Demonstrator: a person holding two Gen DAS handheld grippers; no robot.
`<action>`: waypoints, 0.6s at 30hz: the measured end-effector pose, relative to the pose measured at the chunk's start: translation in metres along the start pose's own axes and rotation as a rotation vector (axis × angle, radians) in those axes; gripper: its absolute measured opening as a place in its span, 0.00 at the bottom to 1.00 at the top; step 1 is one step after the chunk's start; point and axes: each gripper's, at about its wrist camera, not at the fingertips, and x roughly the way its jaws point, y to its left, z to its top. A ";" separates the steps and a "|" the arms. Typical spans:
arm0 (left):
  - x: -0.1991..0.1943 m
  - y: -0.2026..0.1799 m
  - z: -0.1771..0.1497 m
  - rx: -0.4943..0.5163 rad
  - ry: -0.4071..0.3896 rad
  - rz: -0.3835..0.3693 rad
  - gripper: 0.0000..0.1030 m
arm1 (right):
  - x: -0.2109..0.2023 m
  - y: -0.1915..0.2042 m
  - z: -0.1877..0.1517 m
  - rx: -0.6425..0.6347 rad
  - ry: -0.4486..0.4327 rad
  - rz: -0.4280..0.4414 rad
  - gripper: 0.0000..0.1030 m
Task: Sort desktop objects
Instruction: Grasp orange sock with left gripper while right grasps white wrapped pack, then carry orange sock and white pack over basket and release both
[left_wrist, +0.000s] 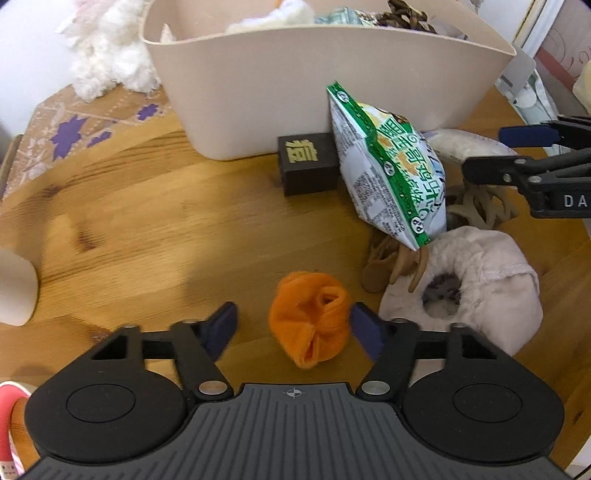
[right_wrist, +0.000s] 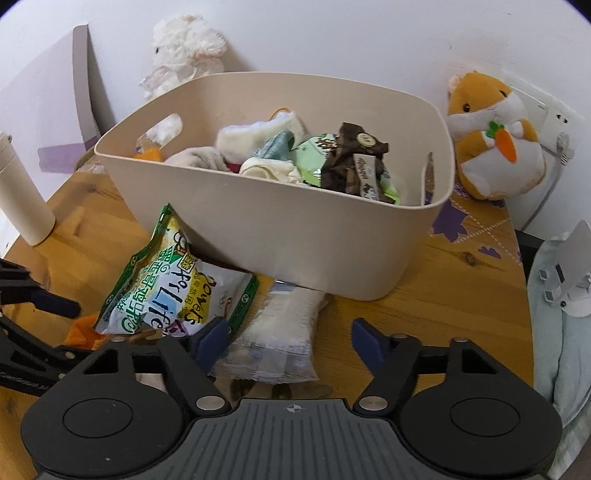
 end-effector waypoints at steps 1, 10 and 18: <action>0.003 -0.001 0.000 0.003 0.010 -0.004 0.55 | 0.001 0.001 0.000 -0.002 0.002 0.006 0.63; 0.001 -0.003 0.001 0.017 -0.027 0.016 0.22 | -0.002 0.000 -0.003 0.025 0.012 0.033 0.35; -0.003 0.001 -0.004 0.008 -0.031 0.021 0.16 | -0.014 -0.005 -0.009 0.056 0.005 0.055 0.34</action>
